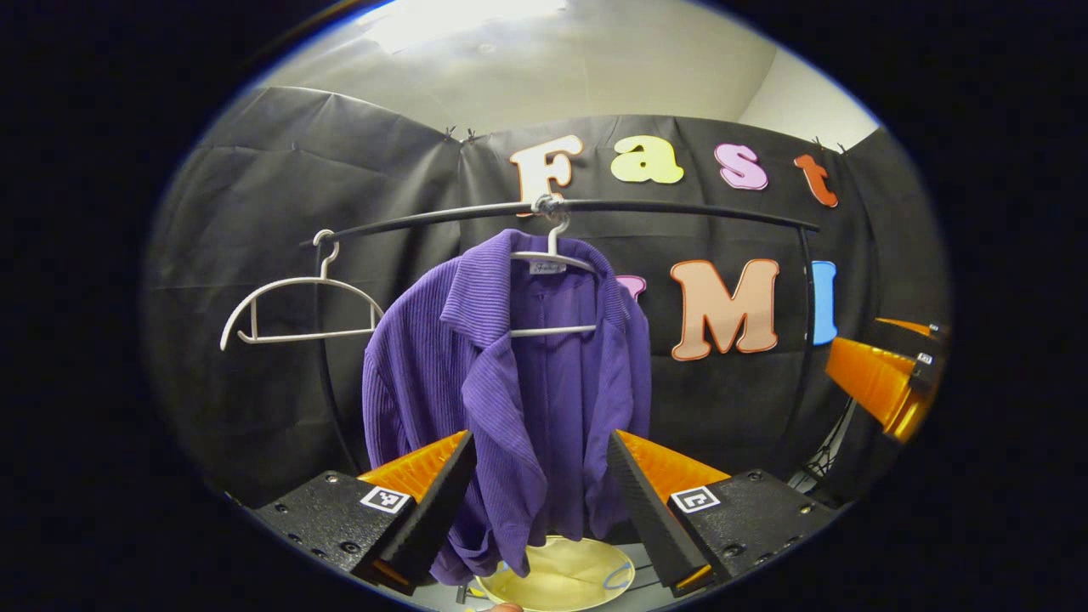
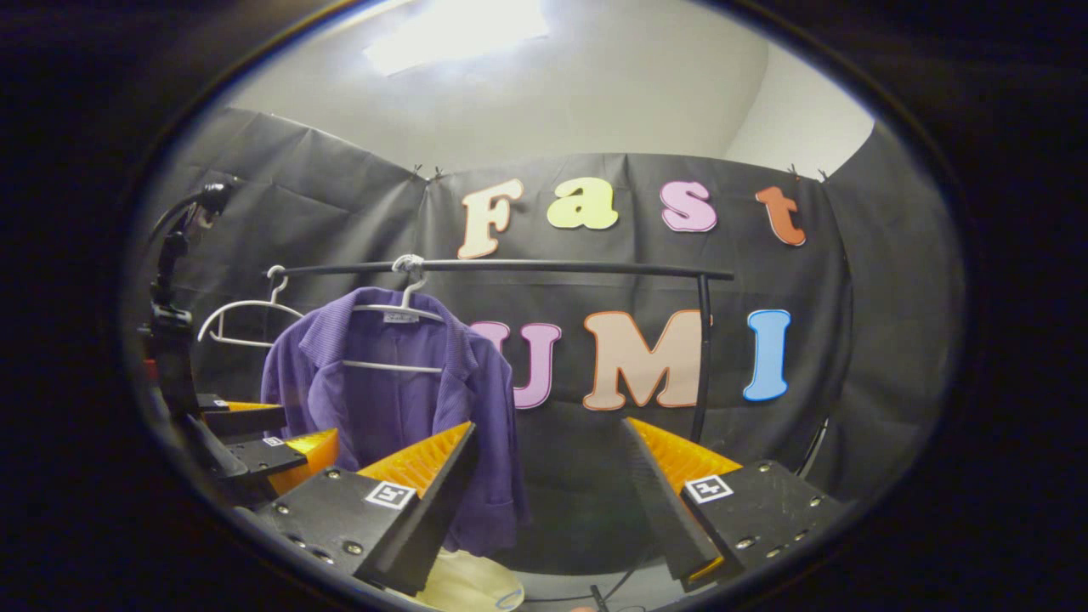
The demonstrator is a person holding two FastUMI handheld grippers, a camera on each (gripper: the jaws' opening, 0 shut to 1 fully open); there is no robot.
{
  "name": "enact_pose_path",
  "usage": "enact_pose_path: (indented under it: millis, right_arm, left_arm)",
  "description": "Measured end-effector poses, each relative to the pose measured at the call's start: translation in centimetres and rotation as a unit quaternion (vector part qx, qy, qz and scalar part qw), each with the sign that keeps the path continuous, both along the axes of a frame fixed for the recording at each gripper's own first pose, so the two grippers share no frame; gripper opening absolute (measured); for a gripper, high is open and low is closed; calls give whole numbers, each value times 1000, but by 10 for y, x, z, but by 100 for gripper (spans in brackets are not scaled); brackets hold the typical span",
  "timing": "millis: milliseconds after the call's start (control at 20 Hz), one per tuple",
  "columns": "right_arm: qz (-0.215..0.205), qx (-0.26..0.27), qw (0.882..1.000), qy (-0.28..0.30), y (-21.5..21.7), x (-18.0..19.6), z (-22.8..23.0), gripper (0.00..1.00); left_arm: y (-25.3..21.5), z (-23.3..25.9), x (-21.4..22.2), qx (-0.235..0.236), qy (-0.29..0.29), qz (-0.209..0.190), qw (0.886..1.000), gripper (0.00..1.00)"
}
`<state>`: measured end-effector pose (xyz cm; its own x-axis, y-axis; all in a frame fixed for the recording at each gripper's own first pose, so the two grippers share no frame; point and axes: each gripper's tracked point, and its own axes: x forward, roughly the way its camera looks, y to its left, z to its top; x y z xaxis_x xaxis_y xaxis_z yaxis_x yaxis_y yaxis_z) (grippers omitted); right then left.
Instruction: Grasp the clothes on the hanger with both hands and then place them into the laundry hamper below.
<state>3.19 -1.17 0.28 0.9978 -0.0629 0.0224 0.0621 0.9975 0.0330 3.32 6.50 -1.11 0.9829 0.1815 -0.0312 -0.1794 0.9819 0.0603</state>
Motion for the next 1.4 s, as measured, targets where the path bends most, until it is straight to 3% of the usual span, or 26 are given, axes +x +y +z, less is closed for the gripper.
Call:
enact_pose_path:
  millis: [100,150,200,850,1050,1100,1300,1400]
  right_arm:
    - [-1,0,1000,1,2,6,-1,94]
    - [-2,0,1000,2,3,8,-2,99]
    - [-2,1,1000,2,4,11,-2,99]
    - [12,-1,1000,4,18,43,-10,99]
    - [23,2,1000,10,23,52,-21,99]
    - [27,3,1000,13,25,55,-24,99]
    - [43,2,999,24,31,67,-32,99]
    - [51,1,998,24,35,72,-32,99]
  left_arm:
    - [11,-4,6,9,3,13,1000,96]
    - [15,-7,10,12,5,20,1000,96]
    - [19,-10,13,14,8,24,1000,92]
    - [72,-31,51,52,18,97,994,94]
    - [73,-34,58,72,24,97,992,81]
    - [74,-33,60,75,23,99,992,71]
    - [75,-38,66,70,28,94,993,50]
    - [76,-38,68,60,24,94,994,45]
